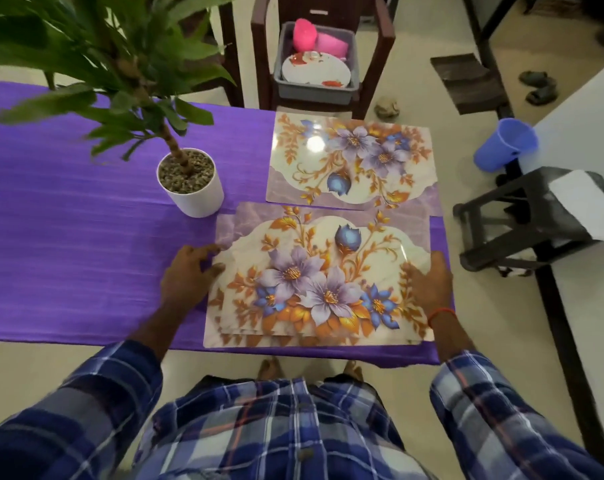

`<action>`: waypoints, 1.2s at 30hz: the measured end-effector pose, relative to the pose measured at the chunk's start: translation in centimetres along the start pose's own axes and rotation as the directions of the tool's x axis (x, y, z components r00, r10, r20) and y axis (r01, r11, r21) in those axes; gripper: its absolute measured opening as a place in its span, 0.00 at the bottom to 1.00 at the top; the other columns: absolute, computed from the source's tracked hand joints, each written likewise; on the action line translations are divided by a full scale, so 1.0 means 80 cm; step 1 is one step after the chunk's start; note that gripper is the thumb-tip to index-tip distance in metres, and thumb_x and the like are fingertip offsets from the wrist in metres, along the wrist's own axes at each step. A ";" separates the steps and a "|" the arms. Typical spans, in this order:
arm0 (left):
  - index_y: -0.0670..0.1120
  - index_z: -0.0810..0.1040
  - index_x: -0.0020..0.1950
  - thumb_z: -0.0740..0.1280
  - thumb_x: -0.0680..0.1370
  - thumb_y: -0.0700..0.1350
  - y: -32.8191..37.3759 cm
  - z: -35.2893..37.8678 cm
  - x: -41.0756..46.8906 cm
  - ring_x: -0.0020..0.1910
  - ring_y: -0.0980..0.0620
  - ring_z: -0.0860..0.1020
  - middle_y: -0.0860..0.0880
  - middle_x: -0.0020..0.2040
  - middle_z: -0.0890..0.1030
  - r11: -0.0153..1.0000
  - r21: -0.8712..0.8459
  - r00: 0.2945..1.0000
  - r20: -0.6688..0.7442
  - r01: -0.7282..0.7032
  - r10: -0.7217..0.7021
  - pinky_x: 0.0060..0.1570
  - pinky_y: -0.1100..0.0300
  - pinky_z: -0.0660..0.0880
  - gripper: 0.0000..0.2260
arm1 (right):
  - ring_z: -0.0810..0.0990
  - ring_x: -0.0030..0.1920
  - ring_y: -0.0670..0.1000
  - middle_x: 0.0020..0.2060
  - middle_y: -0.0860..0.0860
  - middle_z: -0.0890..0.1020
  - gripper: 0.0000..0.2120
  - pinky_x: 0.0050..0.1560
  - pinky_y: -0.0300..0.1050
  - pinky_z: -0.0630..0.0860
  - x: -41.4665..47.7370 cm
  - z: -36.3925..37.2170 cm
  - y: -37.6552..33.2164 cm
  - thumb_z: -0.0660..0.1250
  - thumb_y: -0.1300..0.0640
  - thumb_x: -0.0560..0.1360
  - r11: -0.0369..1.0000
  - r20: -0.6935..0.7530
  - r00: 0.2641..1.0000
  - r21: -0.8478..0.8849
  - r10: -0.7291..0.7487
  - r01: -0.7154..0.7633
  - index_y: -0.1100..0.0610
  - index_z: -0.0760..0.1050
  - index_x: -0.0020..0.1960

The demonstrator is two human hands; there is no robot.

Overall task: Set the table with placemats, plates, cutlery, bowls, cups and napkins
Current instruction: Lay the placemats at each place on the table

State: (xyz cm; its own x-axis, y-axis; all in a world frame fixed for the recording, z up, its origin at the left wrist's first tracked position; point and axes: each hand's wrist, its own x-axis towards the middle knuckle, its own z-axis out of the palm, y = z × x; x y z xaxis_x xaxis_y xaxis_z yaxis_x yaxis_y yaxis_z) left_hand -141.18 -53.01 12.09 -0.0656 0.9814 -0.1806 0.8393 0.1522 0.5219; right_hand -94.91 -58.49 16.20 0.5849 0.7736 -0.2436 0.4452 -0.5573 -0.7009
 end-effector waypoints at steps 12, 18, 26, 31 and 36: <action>0.56 0.80 0.68 0.74 0.77 0.53 -0.001 -0.004 0.006 0.47 0.49 0.76 0.50 0.50 0.75 1.000 -0.024 0.999 0.031 -0.020 0.021 0.45 0.51 0.76 0.19 | 0.78 0.52 0.54 0.50 0.51 0.78 0.15 0.46 0.47 0.75 -0.012 0.000 0.007 0.72 0.57 0.77 1.000 0.024 1.000 -0.006 -0.009 0.009 0.58 0.70 0.58; 0.55 0.79 0.70 0.73 0.78 0.52 -0.004 -0.001 0.004 0.48 0.48 0.77 0.48 0.50 0.76 0.999 -0.029 0.998 0.049 -0.025 0.026 0.46 0.50 0.77 0.19 | 0.81 0.53 0.55 0.52 0.53 0.81 0.15 0.51 0.56 0.81 -0.006 -0.002 0.011 0.73 0.54 0.76 1.000 0.039 0.999 -0.002 -0.011 0.011 0.55 0.71 0.56; 0.54 0.75 0.74 0.69 0.80 0.53 -0.004 -0.003 0.001 0.48 0.47 0.76 0.47 0.50 0.75 0.999 0.008 0.997 0.071 -0.035 0.034 0.47 0.49 0.76 0.21 | 0.79 0.53 0.54 0.50 0.51 0.80 0.14 0.49 0.52 0.79 -0.003 0.006 0.006 0.73 0.55 0.76 1.000 0.044 0.999 0.002 -0.031 0.031 0.56 0.71 0.56; 0.55 0.75 0.74 0.69 0.81 0.52 -0.001 -0.006 0.000 0.46 0.49 0.74 0.47 0.48 0.74 0.999 0.027 0.998 0.051 -0.044 0.042 0.46 0.52 0.73 0.21 | 0.79 0.50 0.52 0.48 0.50 0.79 0.14 0.40 0.43 0.75 -0.013 0.005 0.017 0.72 0.54 0.77 0.999 0.017 0.999 -0.021 -0.035 0.036 0.56 0.70 0.55; 0.53 0.75 0.74 0.70 0.81 0.51 0.001 -0.007 -0.002 0.46 0.49 0.74 0.47 0.47 0.74 0.998 0.025 0.997 0.051 -0.062 0.060 0.46 0.52 0.74 0.21 | 0.78 0.51 0.53 0.50 0.51 0.78 0.14 0.41 0.44 0.74 -0.014 0.005 0.015 0.72 0.53 0.77 0.999 0.026 0.999 -0.027 -0.024 0.024 0.55 0.70 0.57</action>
State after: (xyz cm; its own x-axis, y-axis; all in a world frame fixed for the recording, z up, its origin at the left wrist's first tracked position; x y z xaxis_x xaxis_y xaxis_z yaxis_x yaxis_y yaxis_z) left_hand -141.43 -53.10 12.65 0.0128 0.9814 -0.1915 0.8551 0.0885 0.5108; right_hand -95.30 -59.87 15.32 0.5567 0.7941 -0.2440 0.4777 -0.5463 -0.6880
